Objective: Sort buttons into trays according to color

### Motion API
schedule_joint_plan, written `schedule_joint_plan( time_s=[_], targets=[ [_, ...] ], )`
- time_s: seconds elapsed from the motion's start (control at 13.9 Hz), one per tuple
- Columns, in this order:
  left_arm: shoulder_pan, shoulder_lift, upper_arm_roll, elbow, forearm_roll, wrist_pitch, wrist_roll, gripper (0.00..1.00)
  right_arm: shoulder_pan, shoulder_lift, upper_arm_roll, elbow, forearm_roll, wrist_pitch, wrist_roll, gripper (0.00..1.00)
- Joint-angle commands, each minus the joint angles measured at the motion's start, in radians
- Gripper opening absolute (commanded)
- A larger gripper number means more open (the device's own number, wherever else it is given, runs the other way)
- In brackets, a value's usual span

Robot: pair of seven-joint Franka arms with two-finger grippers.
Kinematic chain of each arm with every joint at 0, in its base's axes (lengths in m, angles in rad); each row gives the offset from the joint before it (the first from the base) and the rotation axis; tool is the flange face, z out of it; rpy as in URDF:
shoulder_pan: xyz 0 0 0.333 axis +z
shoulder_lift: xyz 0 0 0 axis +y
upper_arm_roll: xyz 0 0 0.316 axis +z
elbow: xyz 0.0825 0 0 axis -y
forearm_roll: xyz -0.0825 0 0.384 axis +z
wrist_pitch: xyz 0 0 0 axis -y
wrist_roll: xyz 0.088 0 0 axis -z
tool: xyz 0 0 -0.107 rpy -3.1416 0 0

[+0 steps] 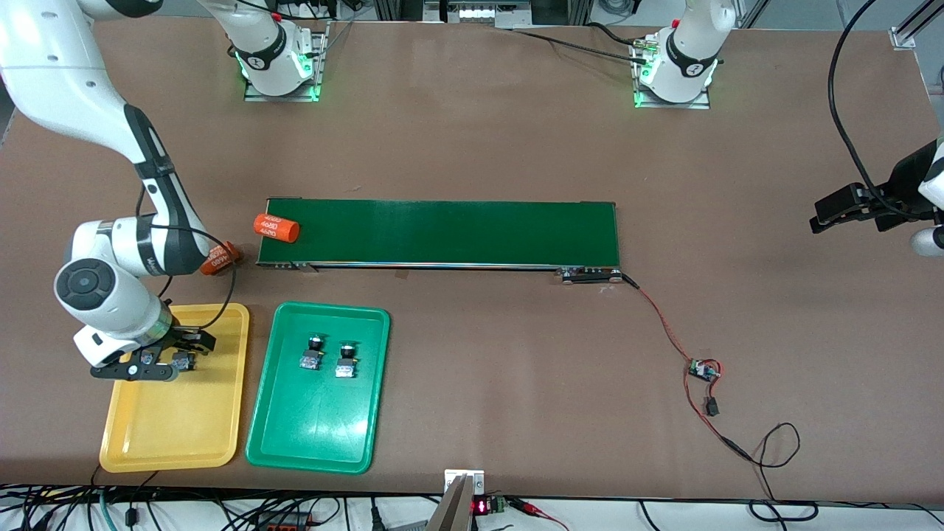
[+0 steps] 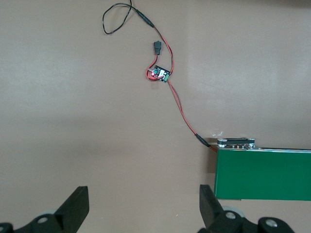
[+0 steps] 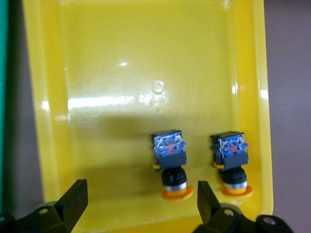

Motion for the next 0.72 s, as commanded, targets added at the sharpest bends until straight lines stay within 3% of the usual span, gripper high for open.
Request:
schedule_joint_plan(
  time_s=[0.0, 0.5, 0.65],
  targets=[
    [0.003, -0.013, -0.001, -0.005, -0.006, -0.007, 0.024, 1.00, 0.032, -0.102, 0.002, -0.021, 0.081, -0.122, 0.016, 1.00],
    [0.003, -0.013, -0.001, -0.005, -0.006, -0.007, 0.024, 1.00, 0.053, -0.364, -0.005, -0.022, 0.282, -0.418, 0.010, 1.00],
    [0.003, -0.013, -0.001, -0.005, -0.006, -0.007, 0.024, 1.00, 0.067, -0.438, -0.033, -0.022, 0.335, -0.508, 0.003, 1.00]
  ],
)
